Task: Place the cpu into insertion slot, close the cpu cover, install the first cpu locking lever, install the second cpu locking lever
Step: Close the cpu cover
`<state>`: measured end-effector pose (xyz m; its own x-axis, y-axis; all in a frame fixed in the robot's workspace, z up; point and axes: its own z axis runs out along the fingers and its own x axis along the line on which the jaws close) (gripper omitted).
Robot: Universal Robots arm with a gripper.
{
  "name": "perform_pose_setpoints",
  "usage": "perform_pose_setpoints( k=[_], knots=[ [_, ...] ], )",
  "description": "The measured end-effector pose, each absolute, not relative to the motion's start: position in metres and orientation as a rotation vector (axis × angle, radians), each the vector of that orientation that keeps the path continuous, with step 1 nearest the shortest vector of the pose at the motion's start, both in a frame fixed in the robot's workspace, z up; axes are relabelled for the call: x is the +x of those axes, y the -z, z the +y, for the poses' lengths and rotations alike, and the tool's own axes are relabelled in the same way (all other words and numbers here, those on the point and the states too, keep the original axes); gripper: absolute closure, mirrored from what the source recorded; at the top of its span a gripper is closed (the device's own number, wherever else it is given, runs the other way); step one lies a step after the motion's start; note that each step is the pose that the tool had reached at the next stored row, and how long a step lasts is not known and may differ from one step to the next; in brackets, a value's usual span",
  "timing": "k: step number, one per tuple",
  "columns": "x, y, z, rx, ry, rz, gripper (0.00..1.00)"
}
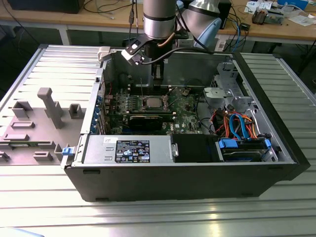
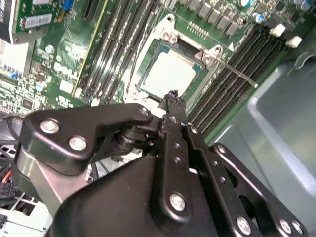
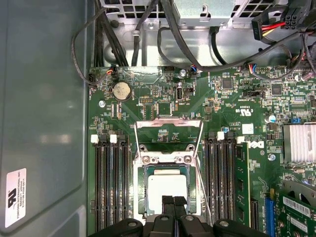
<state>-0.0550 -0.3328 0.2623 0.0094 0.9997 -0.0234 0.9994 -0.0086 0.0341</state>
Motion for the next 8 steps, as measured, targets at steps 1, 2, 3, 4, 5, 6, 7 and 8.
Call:
perform_pose_setpoints(
  k=[1,2,3,4,5,6,7,8],
  knots=[
    [-0.0549,-0.2623,-0.3328,2.203,-0.012,2.183,0.89],
    [-0.0549,-0.2630,-0.3327,2.203,-0.012,2.183,0.89],
    [-0.0548,-0.2638,-0.3327,2.203,-0.012,2.183,0.89],
    [-0.0549,-0.2647,-0.3328,2.203,-0.012,2.183,0.89],
    [-0.0548,-0.2658,-0.3328,2.203,-0.012,2.183,0.89],
    [-0.0548,-0.2668,-0.3328,2.203,-0.012,2.183,0.89],
    [-0.0548,-0.2673,-0.3328,2.203,-0.012,2.183,0.89],
    [-0.0548,-0.2675,-0.3328,2.203,-0.012,2.183,0.89]
  ],
)
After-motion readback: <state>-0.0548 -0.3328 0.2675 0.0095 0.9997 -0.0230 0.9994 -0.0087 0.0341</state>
